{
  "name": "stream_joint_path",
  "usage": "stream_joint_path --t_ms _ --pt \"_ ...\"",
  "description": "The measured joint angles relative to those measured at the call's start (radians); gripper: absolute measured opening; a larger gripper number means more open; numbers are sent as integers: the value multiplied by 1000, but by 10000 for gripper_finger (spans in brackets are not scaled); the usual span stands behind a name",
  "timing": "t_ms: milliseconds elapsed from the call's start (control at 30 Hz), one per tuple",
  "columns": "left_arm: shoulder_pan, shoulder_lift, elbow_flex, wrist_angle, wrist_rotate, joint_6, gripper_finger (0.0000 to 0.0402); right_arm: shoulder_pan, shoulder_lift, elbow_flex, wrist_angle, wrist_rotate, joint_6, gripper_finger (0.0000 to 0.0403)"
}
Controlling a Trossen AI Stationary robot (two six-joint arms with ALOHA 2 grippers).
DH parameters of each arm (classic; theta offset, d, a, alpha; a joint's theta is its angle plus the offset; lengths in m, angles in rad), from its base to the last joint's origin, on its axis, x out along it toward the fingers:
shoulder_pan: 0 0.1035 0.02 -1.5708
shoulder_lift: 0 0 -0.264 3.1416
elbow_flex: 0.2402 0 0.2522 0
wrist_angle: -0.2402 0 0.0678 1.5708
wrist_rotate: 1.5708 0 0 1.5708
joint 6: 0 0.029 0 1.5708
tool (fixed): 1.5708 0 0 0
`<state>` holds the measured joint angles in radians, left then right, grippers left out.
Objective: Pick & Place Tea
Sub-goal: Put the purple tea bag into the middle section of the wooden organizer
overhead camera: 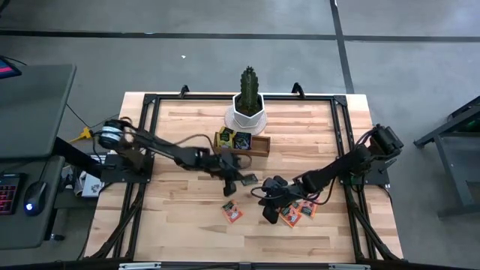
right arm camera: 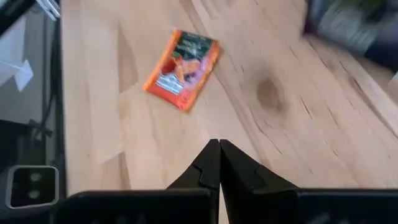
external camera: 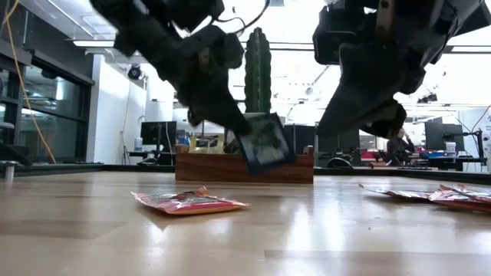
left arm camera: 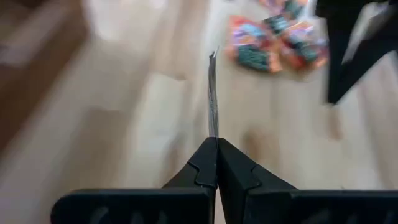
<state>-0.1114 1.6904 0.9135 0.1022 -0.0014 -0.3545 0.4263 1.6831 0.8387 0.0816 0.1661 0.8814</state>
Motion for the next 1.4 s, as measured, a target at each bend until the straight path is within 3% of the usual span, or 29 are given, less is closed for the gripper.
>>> stream_joint_path --t_ms 167,400,967,1167,1400 --pt "59 -107 74 -260 -49 187 0 0 -2 1 3 7 -22 0" --pt "102 -108 207 -548 -128 365 0 -33 -2 1 50 16 -74 0" --pt "263 -103 225 -521 -127 467 0 -125 -3 1 57 -38 -109 0" --pt "275 -72 226 -477 -72 500 0 -127 -3 1 53 -25 -113 0" --pt "276 -23 225 -480 -87 504 0 -134 -3 1 51 -23 -106 0"
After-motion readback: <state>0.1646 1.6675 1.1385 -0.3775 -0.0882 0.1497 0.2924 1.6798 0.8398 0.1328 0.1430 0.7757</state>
